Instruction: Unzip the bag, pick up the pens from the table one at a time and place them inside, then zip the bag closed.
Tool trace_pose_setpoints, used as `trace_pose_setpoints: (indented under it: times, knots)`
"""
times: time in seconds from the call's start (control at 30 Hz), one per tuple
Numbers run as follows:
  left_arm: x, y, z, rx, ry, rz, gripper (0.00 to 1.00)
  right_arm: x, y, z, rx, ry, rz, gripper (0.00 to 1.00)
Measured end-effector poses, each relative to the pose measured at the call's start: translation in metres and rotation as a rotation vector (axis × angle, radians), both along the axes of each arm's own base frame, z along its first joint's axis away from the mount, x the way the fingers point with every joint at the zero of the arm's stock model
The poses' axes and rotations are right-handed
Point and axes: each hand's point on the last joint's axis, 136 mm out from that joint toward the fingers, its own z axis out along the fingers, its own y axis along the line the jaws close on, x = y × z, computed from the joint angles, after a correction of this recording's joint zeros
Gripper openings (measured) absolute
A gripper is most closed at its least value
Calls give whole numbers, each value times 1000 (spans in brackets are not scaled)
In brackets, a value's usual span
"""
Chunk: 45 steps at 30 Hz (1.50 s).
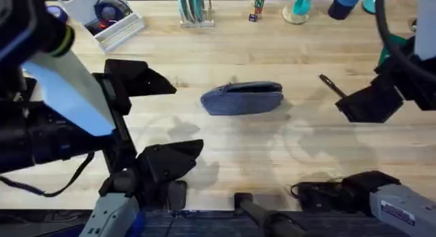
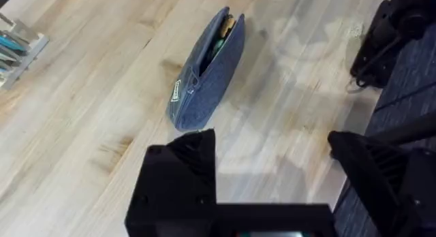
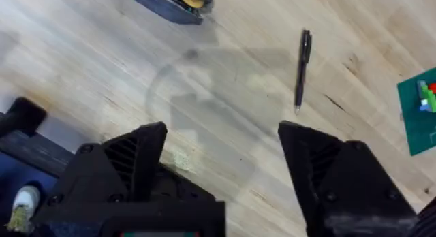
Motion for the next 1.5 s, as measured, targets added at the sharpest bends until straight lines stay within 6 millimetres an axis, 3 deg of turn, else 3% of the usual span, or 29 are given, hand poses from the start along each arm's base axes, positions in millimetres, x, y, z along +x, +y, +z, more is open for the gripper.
trace_pose_setpoints:
  times: [0.07,0.1,0.3,0.33,0.57,0.73,1.13,1.5]
  knots:
    - [0,0,0,-1,1,1,996,1,-3,0,2,0,4,953]
    - [0,0,0,-1,1,1,996,1,-3,0,3,0,9,880]
    - [0,0,0,-1,1,1,995,0,-2,0,0,-2,53,69]
    - [0,0,0,-1,1,1,995,0,-2,0,-2,-3,62,41]
    - [0,0,0,-1,1,1,995,3,2,-5,-33,14,192,30]
    - [0,0,0,-1,1,1,995,9,20,-16,19,70,338,31]
    - [0,0,0,-1,1,1,995,57,52,-39,86,57,523,30]
    - [0,0,0,-1,3,1,995,54,100,-63,88,116,741,30]
